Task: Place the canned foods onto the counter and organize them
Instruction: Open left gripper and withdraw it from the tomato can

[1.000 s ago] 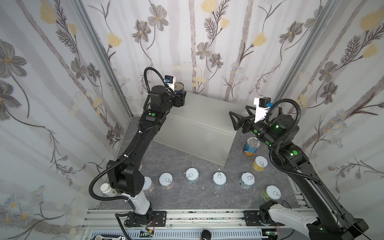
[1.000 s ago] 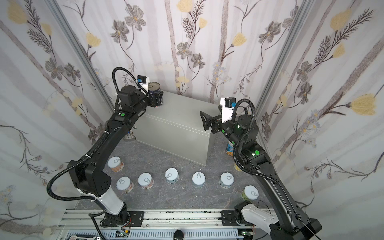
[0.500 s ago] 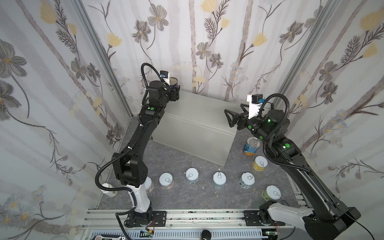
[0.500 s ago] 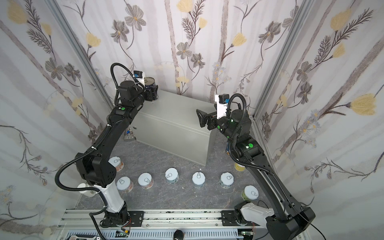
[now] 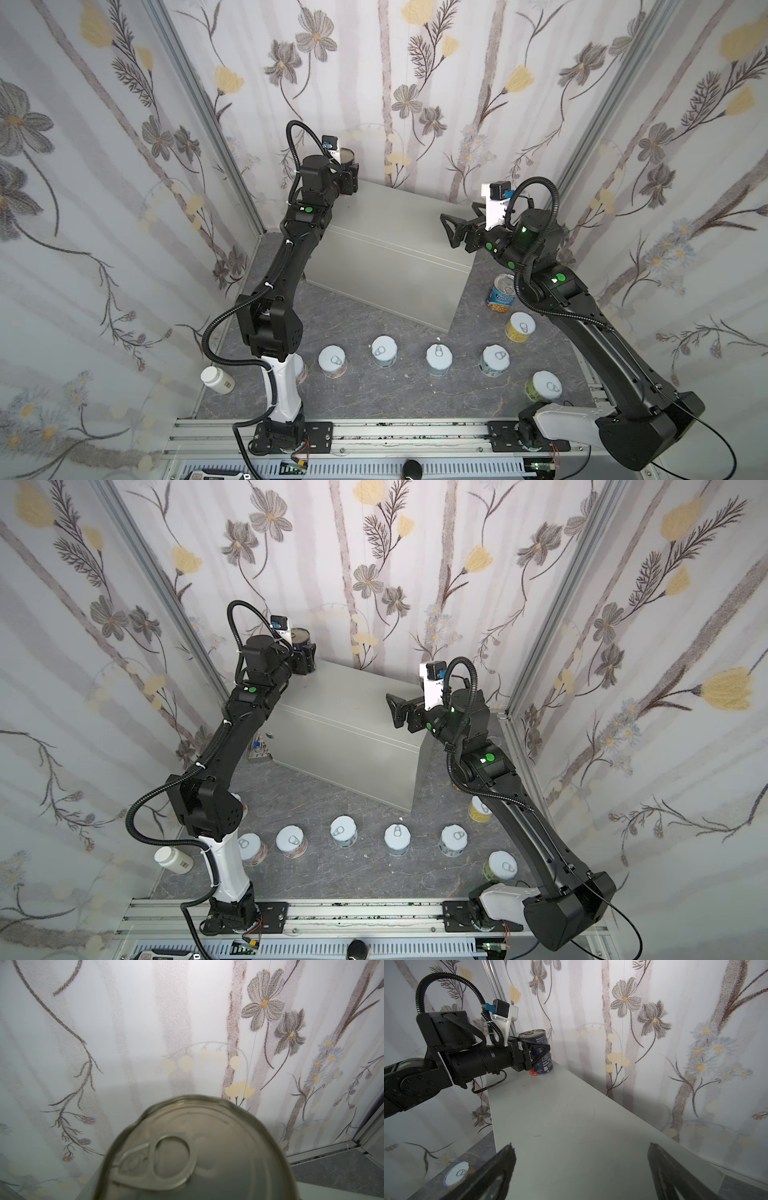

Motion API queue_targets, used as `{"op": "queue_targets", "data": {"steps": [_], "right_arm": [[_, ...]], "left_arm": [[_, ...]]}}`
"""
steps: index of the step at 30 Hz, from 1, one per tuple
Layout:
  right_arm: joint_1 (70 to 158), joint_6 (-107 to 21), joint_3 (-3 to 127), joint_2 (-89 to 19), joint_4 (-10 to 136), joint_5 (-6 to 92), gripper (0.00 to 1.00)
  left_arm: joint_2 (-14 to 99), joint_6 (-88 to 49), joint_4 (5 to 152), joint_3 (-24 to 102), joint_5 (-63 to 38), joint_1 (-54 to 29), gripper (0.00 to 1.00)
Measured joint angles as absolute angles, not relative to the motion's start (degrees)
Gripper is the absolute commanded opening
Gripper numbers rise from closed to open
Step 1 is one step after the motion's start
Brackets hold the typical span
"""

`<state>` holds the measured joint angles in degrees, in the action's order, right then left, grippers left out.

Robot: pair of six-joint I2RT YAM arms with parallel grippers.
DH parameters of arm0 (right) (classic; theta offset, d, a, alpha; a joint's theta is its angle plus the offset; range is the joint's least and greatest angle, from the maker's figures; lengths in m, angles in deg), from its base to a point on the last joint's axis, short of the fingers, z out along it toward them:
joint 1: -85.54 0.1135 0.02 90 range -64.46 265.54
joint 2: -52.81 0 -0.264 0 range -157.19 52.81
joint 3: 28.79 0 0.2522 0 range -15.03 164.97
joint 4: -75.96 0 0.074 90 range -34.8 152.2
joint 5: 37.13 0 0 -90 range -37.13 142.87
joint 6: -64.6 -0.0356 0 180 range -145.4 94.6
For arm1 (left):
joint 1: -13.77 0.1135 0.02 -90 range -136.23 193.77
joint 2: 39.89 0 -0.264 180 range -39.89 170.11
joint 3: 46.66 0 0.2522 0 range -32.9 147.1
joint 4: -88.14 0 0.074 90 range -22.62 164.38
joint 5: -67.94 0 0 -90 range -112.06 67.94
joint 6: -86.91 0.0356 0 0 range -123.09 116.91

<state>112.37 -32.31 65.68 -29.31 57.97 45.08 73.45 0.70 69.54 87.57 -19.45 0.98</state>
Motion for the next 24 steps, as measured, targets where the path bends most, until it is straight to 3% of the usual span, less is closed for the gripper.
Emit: {"op": "queue_targets", "data": {"steps": [9,24], "right_arm": [[112.4,-31.9,65.9,-30.0,58.1,44.6,1.0],[112.5,-31.8,66.1,-30.0,58.1,44.2,1.0]], "left_arm": [[74.9,1.0,69.7,89.3,-19.9,1.1,0.73],[73.6,1.4,70.1,88.1,-20.0,1.1,0.93]]}}
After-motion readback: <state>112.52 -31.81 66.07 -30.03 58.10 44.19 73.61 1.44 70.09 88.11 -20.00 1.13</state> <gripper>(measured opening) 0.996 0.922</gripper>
